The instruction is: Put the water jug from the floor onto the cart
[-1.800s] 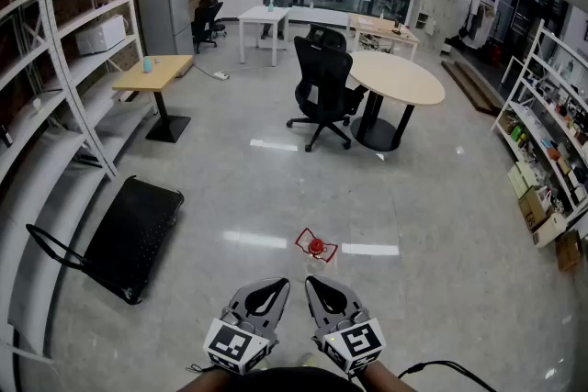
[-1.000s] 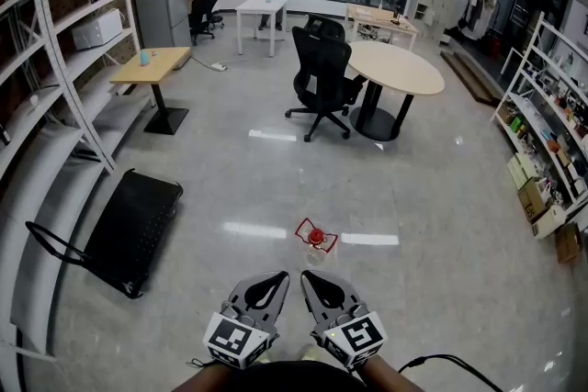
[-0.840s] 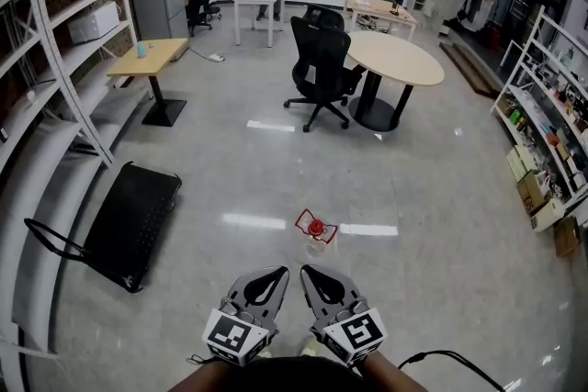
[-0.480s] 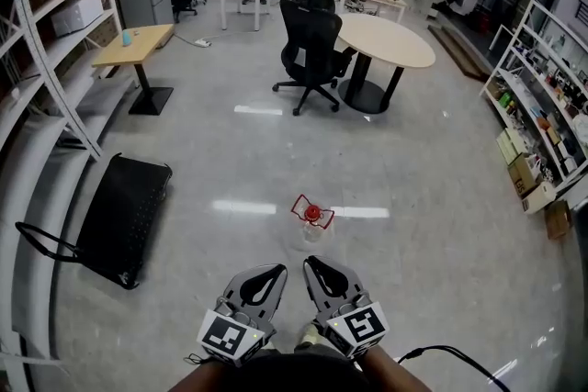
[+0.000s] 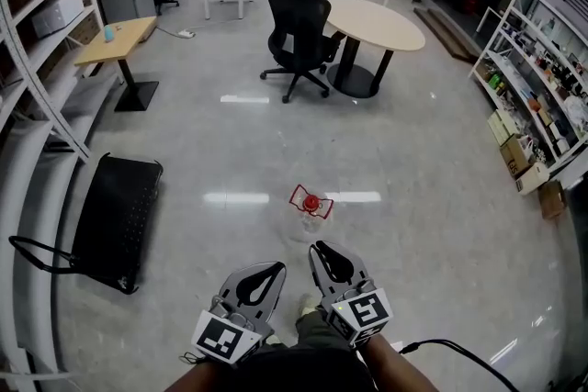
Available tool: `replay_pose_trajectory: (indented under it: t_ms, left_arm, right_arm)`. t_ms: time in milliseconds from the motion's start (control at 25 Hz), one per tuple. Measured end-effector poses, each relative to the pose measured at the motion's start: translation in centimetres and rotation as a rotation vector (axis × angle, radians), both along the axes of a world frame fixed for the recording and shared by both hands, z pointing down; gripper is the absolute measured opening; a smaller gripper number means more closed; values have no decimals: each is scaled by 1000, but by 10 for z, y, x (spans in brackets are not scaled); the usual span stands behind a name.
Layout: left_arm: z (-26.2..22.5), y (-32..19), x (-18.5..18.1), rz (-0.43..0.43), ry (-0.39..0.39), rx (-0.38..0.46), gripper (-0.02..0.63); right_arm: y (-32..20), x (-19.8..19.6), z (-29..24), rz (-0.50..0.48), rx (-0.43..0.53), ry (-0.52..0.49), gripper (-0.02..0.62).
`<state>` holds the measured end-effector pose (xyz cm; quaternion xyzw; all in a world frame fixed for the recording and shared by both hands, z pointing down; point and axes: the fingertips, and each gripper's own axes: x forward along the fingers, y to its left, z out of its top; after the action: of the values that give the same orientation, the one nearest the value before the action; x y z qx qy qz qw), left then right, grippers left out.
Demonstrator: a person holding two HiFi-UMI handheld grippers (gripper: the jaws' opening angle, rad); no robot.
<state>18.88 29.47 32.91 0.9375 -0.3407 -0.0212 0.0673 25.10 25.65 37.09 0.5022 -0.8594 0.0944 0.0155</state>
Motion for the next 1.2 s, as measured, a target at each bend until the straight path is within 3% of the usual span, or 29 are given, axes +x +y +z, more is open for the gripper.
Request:
replay_pose_trajectory:
  t_ms: [360, 640, 840, 1040, 1200]
  left_arm:
    - [23, -65, 13, 0, -29, -21, 3]
    - [52, -161, 60, 2, -37, -53, 3]
    - [71, -243, 107, 4, -47, -77, 3]
    - [105, -294, 139, 22, -42, -108, 3]
    - [138, -296, 143, 59, -34, -149, 3]
  right_arm:
    - [-68, 15, 36, 15, -37, -22, 21]
    - [-163, 57, 79, 26, -103, -25, 21]
    - [-239, 115, 135, 68, -216, 4, 23]
    - [-286, 133, 193, 83, -296, 11, 36]
    - [-297, 160, 303, 179, -456, 22, 85]
